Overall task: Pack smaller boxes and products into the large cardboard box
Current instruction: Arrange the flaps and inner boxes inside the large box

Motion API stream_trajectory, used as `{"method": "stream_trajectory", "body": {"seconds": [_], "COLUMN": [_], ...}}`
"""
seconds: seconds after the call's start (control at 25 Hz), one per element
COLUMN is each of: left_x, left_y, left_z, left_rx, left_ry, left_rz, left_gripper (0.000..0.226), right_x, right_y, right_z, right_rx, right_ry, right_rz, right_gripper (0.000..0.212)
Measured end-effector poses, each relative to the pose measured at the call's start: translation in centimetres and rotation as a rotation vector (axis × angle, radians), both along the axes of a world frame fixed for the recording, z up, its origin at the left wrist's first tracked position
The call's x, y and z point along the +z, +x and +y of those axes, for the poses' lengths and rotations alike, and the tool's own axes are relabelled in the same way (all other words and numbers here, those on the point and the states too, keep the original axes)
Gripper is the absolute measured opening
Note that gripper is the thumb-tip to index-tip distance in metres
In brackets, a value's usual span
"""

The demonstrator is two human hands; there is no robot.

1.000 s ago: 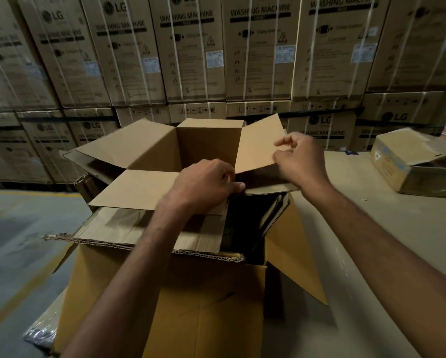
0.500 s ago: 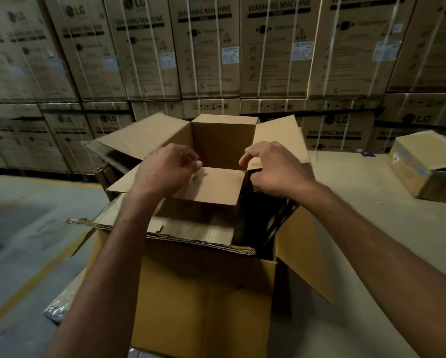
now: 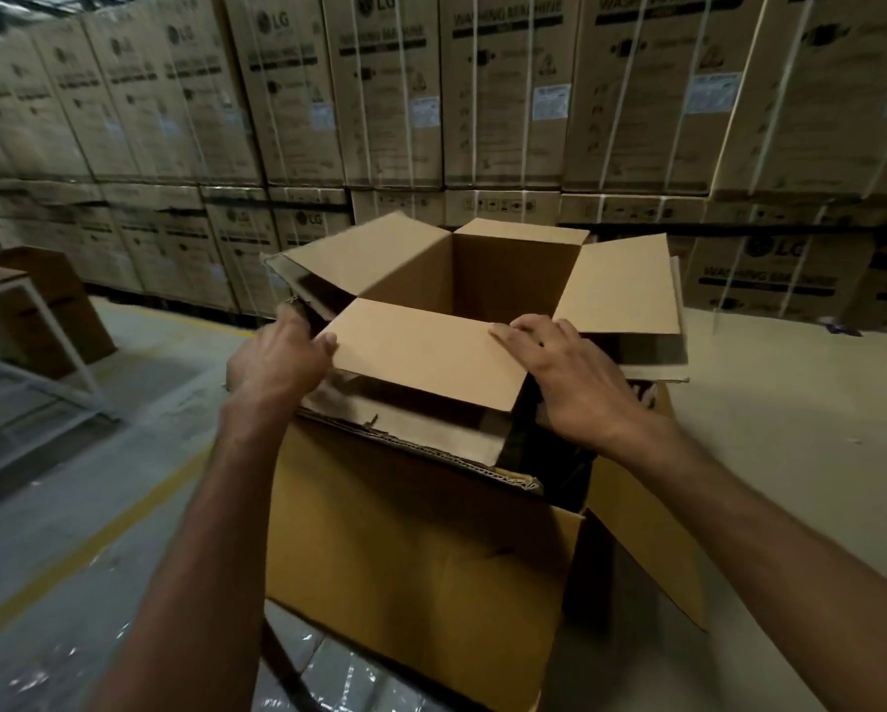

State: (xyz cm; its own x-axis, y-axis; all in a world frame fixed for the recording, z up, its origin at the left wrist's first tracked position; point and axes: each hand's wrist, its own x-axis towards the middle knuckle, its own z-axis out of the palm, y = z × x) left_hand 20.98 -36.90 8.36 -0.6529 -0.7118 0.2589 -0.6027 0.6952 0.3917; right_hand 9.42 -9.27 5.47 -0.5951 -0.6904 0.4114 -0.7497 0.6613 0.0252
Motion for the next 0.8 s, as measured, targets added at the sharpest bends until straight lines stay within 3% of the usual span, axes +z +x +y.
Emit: {"method": "stream_trajectory", "body": {"seconds": [0.16, 0.36, 0.44, 0.52, 0.64, 0.72, 0.8], "left_x": [0.5, 3.1, 2.6, 1.7, 0.7, -0.4, -1.7], "left_y": [1.8, 2.2, 0.6, -0.8, -2.5, -3.6, -4.5], "left_z": [-3.6, -5.6, -5.5, -5.5, -5.6, -6.7, -7.9], "left_rx": [-0.087, -0.139, -0.199, -0.260, -0.313, -0.286, -0.251], "left_ry": [0.292, 0.444, 0.587, 0.745, 0.939, 1.002, 1.184], "left_rz": [0.260, 0.629, 0.606, 0.447, 0.304, 0.297, 0.309], "left_gripper": [0.037, 0.025, 0.019, 0.021, 0.044, 0.068, 0.092], "right_x": [-0.2, 1.1, 1.2, 1.1, 0.4, 0.2, 0.2], "right_y": [0.1, 0.1, 0.1, 0.2, 1.2, 1.5, 1.8], "right_z": [-0.3, -0.9, -1.2, -1.8, -3.2, -3.9, -3.8], "right_rx": [-0.024, 0.046, 0.035, -0.003, -0.110, -0.176, -0.205], "right_ry": [-0.099, -0.354, -0.414, -0.547, -0.844, -0.893, -0.835], "right_rz": [-0.110, -0.298, -0.366, -0.464, -0.602, -0.553, -0.498], "right_gripper": [0.089, 0.059, 0.060, 0.060, 0.057, 0.060, 0.058]}}
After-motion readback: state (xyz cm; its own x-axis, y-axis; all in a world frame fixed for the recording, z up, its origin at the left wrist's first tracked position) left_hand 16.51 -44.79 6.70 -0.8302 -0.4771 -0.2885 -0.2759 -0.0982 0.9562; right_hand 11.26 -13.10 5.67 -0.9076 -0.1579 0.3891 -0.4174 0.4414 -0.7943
